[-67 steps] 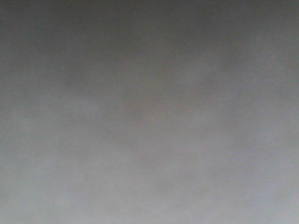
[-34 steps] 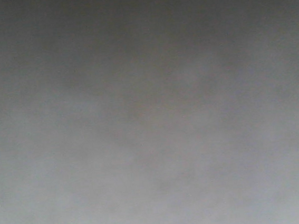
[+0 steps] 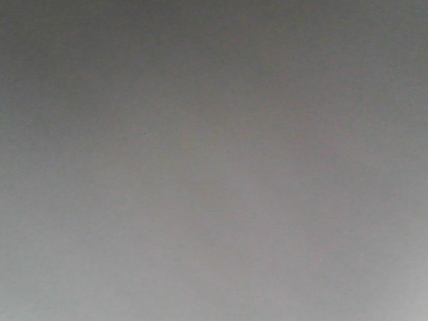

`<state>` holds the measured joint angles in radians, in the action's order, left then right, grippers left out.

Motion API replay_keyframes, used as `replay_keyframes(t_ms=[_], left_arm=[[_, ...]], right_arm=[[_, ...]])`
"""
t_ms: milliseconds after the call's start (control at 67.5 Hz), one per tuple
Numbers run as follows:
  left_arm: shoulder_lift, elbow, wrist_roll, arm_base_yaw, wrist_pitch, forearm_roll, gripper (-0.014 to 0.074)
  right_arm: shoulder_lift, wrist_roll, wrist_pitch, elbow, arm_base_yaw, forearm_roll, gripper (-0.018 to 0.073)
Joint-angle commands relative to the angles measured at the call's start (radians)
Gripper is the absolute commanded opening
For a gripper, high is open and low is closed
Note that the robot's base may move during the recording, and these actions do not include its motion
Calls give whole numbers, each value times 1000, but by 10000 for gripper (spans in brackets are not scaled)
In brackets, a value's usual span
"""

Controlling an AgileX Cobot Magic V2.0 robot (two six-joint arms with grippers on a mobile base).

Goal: Grab box from left shelf to table start
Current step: 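Lower the box with both grippers onto the white table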

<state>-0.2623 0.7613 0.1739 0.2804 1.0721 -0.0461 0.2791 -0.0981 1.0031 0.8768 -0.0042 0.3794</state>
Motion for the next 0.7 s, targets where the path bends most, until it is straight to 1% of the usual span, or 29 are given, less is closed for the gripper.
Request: replay_keyframes(t_ms=[0, 89, 193, 311, 489, 563, 682], left_arm=[[-93, 117, -12, 4, -167, -8, -92], [-198, 204, -12, 4, -166, 2, -92], [-314, 289, -12, 4, -159, 46, -92], [-438, 373, -12, 4, -150, 83, -92], [-616, 477, -12, 4, -124, 84, -92], [-680, 503, -12, 4, -126, 86, -92], [-778, 519, -12, 4, -146, 89, -92]], right_arm=[[97, 2, -94, 57, 3, 36, 58], [191, 2, -60, 100, 3, 35, 58], [284, 2, -29, 163, 3, 18, 58], [398, 2, 26, 259, 3, -38, 58], [571, 2, 119, 368, 3, -137, 58], [624, 2, 123, 388, 3, -160, 58], [703, 2, 70, 388, 3, -163, 58]])
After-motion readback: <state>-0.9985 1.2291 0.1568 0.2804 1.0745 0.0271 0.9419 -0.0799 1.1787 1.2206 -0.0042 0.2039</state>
